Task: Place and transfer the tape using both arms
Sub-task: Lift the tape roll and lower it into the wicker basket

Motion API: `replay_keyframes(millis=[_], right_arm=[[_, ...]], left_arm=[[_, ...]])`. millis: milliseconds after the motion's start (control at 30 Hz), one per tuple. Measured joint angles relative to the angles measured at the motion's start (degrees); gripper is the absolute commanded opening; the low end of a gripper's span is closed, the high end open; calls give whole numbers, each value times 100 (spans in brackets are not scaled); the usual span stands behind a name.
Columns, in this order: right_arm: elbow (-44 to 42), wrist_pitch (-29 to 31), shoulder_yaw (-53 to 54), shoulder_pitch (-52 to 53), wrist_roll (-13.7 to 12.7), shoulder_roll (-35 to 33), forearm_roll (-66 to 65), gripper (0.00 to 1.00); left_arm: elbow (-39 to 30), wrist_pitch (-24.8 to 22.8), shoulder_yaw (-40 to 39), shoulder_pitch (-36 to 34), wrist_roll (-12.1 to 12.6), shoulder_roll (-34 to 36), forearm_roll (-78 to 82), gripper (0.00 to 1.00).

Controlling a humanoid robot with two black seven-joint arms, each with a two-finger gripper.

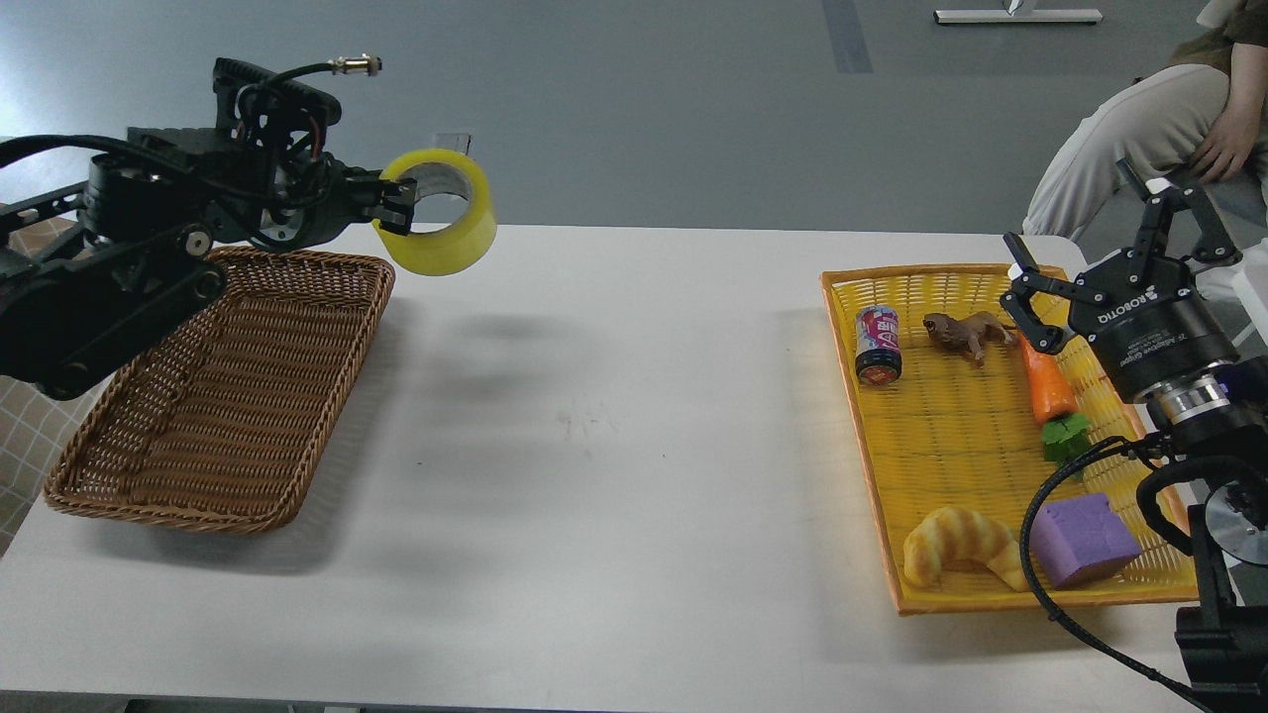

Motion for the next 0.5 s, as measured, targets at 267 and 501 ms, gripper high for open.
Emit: replay_keyframes(millis=[267,501], right_arm=[[-29,0,-48,0,5,117,-1,100],[-36,0,-61,-33,5,218,-2,99]], left_arm=[[299,-1,9,326,-202,627,-117,0],[505,-1,11,888,-213,924,-417,0]])
